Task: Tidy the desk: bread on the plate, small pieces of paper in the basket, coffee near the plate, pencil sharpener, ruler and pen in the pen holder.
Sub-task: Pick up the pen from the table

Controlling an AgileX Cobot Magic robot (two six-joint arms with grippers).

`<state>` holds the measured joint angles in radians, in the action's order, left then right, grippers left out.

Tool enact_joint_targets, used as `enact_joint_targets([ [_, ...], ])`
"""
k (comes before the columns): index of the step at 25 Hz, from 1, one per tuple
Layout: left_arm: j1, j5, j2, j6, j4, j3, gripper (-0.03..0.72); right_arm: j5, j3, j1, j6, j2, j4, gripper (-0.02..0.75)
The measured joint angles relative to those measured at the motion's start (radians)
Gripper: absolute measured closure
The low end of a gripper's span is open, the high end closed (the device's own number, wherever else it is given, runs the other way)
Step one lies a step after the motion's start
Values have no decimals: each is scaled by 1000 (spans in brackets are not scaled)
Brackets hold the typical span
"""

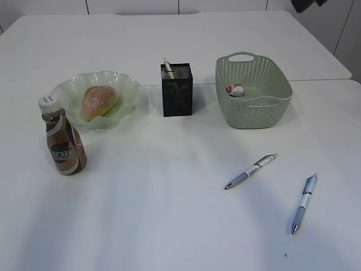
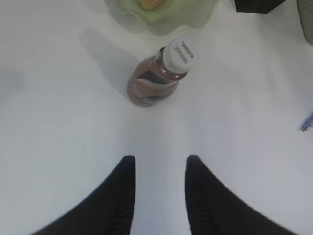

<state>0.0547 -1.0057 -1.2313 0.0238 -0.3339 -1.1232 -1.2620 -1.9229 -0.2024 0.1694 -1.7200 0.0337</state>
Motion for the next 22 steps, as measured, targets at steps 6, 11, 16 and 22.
enact_joint_targets([
  [6,0,-4,0,35,-54,0,448,0,141,0,-18,95,33,419],
  [11,0,-35,0,41,-67,0,448,0,160,0,-27,128,41,419],
  [16,0,-47,0,107,-146,0,448,0,172,0,-53,162,44,420],
  [22,0,-48,0,192,-235,0,448,0,221,0,-88,240,59,420],
])
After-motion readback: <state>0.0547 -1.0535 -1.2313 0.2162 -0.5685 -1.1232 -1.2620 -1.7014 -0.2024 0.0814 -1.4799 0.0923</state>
